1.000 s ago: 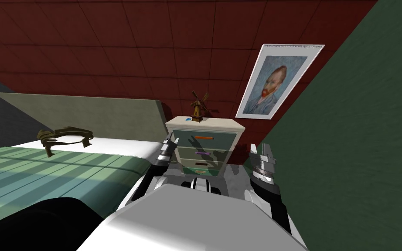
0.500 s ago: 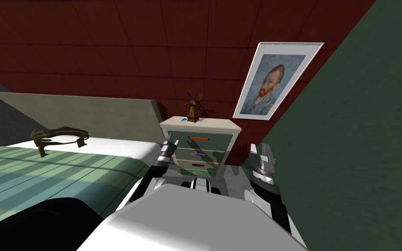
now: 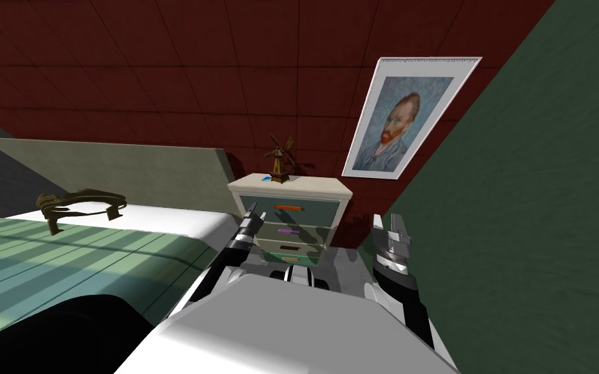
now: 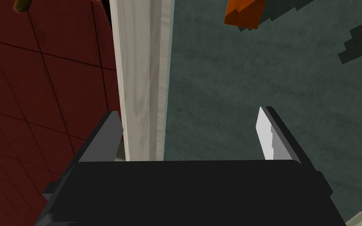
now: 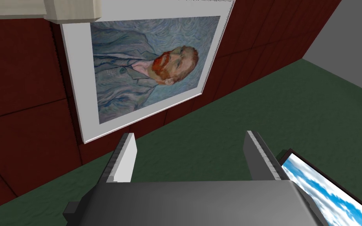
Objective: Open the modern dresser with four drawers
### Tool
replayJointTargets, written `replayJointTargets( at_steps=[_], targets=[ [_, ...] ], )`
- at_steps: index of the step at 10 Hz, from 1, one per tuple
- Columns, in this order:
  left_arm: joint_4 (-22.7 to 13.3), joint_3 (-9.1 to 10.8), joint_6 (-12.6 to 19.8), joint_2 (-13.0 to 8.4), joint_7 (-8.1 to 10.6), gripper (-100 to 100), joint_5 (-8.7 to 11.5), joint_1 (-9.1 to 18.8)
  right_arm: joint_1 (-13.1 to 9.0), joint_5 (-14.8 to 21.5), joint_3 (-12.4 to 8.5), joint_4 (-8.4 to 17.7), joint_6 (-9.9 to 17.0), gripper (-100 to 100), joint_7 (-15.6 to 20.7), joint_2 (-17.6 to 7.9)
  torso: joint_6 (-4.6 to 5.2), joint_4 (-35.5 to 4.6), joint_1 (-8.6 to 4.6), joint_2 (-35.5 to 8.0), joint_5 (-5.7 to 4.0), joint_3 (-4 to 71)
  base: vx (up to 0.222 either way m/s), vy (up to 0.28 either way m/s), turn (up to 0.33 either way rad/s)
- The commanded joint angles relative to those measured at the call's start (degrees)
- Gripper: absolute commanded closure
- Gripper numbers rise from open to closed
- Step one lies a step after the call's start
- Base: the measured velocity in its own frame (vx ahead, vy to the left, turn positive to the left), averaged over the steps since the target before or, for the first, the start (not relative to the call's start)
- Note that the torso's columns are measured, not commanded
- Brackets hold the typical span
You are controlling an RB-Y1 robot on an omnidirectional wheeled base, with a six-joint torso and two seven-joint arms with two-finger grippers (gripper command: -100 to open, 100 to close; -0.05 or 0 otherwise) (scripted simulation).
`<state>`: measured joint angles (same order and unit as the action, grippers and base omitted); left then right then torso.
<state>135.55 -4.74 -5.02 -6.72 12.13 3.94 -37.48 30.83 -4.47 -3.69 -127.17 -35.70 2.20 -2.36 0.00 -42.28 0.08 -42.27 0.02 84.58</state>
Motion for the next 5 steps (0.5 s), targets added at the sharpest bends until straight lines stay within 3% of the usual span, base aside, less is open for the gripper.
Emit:
replayJointTargets(
  at_steps=[1,5],
  targets=[
    [0.5,-0.06,2.7,0.2,0.43,-100,0.7,-1.0,0.0,0.0,0.0,0.0,0.0,0,0.0,0.0,0.0,0.0,-0.06,0.0,-0.01,0.0,0.04,-0.098,0.014],
    [1.2,-0.19,7.0,0.7,1.06,-100,1.7,-2.5,0.0,0.0,0.0,0.0,0.0,0,0.0,0.0,0.0,0.0,-0.15,0.0,-0.04,0.0,0.044,-0.108,0.014]
  ],
)
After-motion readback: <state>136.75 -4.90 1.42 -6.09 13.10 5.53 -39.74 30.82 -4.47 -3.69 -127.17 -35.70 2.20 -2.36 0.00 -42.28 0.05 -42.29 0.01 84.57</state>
